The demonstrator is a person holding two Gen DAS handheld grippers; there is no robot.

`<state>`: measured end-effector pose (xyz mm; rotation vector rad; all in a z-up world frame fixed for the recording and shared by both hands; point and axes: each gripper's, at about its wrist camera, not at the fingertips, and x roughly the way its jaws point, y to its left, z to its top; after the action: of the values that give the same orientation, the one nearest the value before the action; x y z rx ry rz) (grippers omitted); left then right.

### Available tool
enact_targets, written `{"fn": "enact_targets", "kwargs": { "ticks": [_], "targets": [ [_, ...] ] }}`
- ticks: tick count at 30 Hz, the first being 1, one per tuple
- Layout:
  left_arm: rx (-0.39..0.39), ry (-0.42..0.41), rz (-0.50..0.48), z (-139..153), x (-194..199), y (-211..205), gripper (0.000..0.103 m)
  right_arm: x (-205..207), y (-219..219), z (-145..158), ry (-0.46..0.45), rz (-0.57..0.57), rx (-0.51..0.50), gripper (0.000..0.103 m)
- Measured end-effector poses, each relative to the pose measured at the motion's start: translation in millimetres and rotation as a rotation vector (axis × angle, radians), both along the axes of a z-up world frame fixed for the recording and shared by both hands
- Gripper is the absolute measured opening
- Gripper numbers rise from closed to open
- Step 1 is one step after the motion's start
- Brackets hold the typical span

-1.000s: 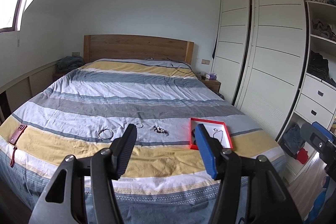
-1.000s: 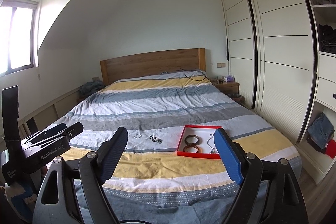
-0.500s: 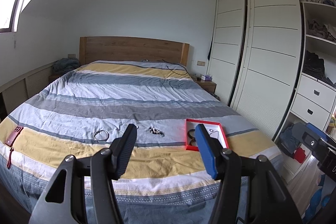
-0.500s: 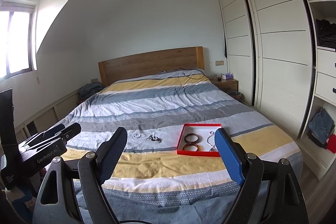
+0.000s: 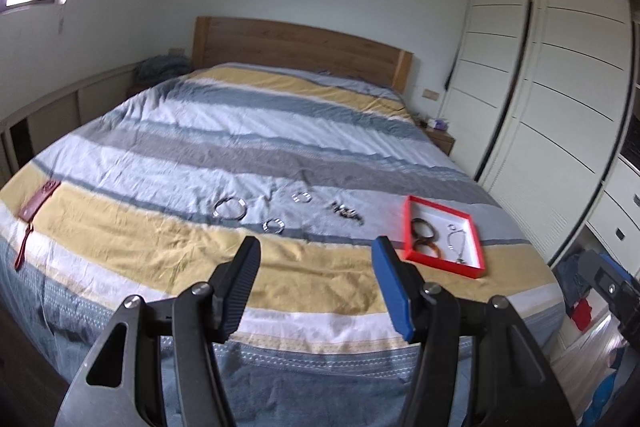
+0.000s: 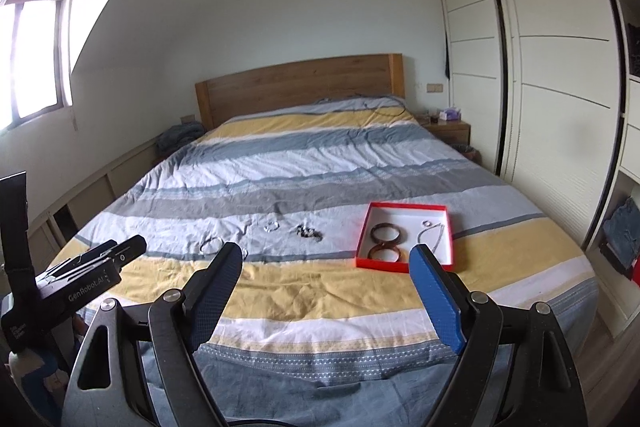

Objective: Organize jewelry
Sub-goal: 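Move the left tool to the twisted silver bangle while the right tool approaches the beaded bracelet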

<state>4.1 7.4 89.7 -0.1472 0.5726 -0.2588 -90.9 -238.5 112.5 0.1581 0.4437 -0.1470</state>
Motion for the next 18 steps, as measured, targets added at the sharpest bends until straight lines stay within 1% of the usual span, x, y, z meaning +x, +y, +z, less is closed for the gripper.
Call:
{"fn": "enact_targets", "kwargs": {
  "ticks": [9,14,18],
  "targets": [
    [0.030,0.136,0.113,-56,54,20,0.056,54,-7,-41,0.118,0.037,0.028,0.085],
    [0.046,0.188,0.172,-86,78,32,0.056,86,-7,-67,0.182,0.063,0.038,0.085],
    [0.046,0.236,0.200,-109,96,44,0.056,116,0,-88,0.231,0.107,0.030,0.085]
  ]
}}
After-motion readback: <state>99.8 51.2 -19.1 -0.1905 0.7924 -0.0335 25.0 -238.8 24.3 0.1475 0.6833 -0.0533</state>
